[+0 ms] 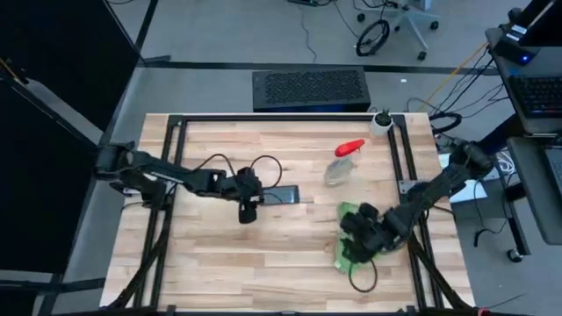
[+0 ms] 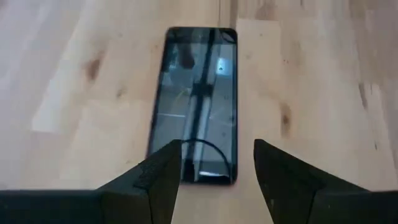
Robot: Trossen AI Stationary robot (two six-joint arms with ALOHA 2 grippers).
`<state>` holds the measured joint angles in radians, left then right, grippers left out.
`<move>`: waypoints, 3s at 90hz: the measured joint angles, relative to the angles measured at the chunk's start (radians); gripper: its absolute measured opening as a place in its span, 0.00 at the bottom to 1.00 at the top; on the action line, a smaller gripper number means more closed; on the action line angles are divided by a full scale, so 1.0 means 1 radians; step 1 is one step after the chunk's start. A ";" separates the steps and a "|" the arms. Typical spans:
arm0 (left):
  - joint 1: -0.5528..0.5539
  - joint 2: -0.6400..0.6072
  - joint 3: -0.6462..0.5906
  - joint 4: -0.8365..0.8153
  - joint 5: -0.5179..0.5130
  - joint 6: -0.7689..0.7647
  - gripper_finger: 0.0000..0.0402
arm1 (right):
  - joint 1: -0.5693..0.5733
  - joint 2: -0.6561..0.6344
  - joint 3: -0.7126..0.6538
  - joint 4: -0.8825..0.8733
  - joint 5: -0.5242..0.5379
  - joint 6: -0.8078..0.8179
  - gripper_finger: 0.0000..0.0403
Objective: Apply microfiber cloth
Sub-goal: Wipe the back and front of the cellphone with the green microfiber cloth
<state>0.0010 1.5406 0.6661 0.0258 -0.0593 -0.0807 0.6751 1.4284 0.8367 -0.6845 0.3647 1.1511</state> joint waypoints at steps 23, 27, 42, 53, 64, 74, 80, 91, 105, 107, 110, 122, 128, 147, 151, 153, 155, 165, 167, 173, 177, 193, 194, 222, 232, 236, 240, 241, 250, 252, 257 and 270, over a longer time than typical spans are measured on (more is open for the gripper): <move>0.034 0.110 -0.023 0.081 0.006 0.011 0.46 | 0.013 0.020 -0.145 0.111 0.002 0.091 0.52; 0.034 0.119 -0.027 0.093 0.011 0.011 0.46 | 0.012 0.035 -0.172 0.164 -0.003 0.089 0.50; 0.004 0.122 -0.030 0.107 0.019 0.006 0.46 | 0.012 0.131 -0.239 0.462 -0.035 0.053 0.35; -0.037 0.123 -0.030 0.105 0.023 -0.011 0.46 | 0.002 0.190 -0.237 0.631 -0.045 -0.033 0.19; -0.062 0.124 -0.030 0.111 0.023 -0.010 0.46 | -0.056 0.220 -0.198 0.722 -0.089 -0.230 0.03; -0.070 0.125 -0.032 0.127 0.024 -0.010 0.46 | -0.147 0.229 -0.114 0.696 -0.072 -0.455 0.02; -0.073 0.125 -0.032 0.128 0.025 0.001 0.46 | -0.216 0.228 -0.050 0.712 -0.039 -0.589 0.01; -0.073 0.125 -0.032 0.128 0.027 0.021 0.46 | -0.352 0.253 0.053 0.719 -0.013 -0.804 0.01; -0.073 0.126 -0.032 0.134 0.033 0.048 0.46 | -0.481 0.353 0.184 0.728 -0.085 -0.956 0.00; -0.073 0.126 -0.032 0.134 0.033 0.053 0.46 | -0.491 0.373 0.204 0.728 -0.087 -0.972 0.00; -0.073 0.126 -0.032 0.135 0.033 0.057 0.46 | -0.503 0.408 0.234 0.725 -0.087 -0.998 0.00; -0.073 0.127 -0.034 0.157 0.034 0.061 0.46 | -0.556 0.552 0.354 0.726 -0.108 -1.039 0.00; -0.073 0.127 -0.034 0.163 0.034 0.061 0.46 | -0.573 0.610 0.400 0.720 -0.134 -1.039 0.00; -0.073 0.127 -0.036 0.160 0.033 0.061 0.46 | -0.570 0.690 0.435 0.600 -0.184 -0.948 0.00; -0.073 0.127 -0.034 0.159 0.034 0.060 0.46 | -0.561 0.690 0.436 0.555 -0.192 -0.932 0.00; -0.073 0.127 -0.032 0.159 0.034 0.061 0.46 | -0.556 0.689 0.438 0.532 -0.190 -0.925 0.00; -0.073 0.127 -0.032 0.156 0.034 0.061 0.46 | -0.549 0.688 0.439 0.510 -0.185 -0.920 0.00; -0.074 0.129 -0.037 0.127 0.038 0.061 0.46 | -0.514 0.672 0.439 0.393 -0.161 -0.886 0.00; -0.074 0.130 -0.039 0.133 0.036 0.062 0.46 | -0.507 0.668 0.438 0.369 -0.153 -0.878 0.00; -0.073 0.129 -0.036 0.124 0.038 0.061 0.46 | -0.487 0.653 0.438 0.299 -0.134 -0.852 0.00; -0.073 0.128 -0.036 0.115 0.038 0.061 0.46 | -0.477 0.640 0.438 0.250 -0.125 -0.827 0.00; -0.073 0.128 -0.037 0.133 0.034 0.061 0.46 | -0.463 0.617 0.427 0.224 -0.097 -0.823 0.00; -0.073 0.128 -0.037 0.135 0.034 0.061 0.46 | -0.463 0.617 0.426 0.230 -0.098 -0.826 0.00; -0.088 0.109 -0.035 0.130 0.031 0.003 0.46 | -0.496 0.635 0.419 0.569 -0.138 -0.927 0.00; -0.096 0.091 -0.036 0.125 0.028 -0.026 0.46 | -0.513 0.613 0.417 0.581 -0.137 -0.958 0.00; -0.100 0.071 -0.035 0.134 0.028 -0.038 0.46 | -0.518 0.588 0.415 0.577 -0.128 -0.964 0.00; -0.102 0.045 -0.034 0.135 0.028 -0.044 0.46 | -0.520 0.552 0.416 0.577 -0.122 -0.973 0.00; -0.102 0.037 -0.034 0.133 0.028 -0.044 0.46 | -0.520 0.542 0.416 0.576 -0.121 -0.975 0.00; -0.102 -0.019 -0.034 0.139 0.027 -0.037 0.46 | -0.519 0.437 0.422 0.527 -0.111 -0.987 0.00; -0.102 -0.029 -0.034 0.140 0.026 -0.029 0.46 | -0.519 0.414 0.422 0.502 -0.110 -0.984 0.00; -0.102 -0.037 -0.034 0.165 0.025 -0.010 0.46 | -0.517 0.357 0.422 0.439 -0.109 -0.967 0.00; -0.100 0.027 -0.033 0.234 0.030 0.011 0.46 | -0.509 0.257 0.422 0.231 -0.101 -0.882 0.00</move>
<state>-0.0993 1.5676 0.6327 0.2600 -0.0292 -0.0697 0.1664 1.6852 1.2587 -0.4533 0.2635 0.2688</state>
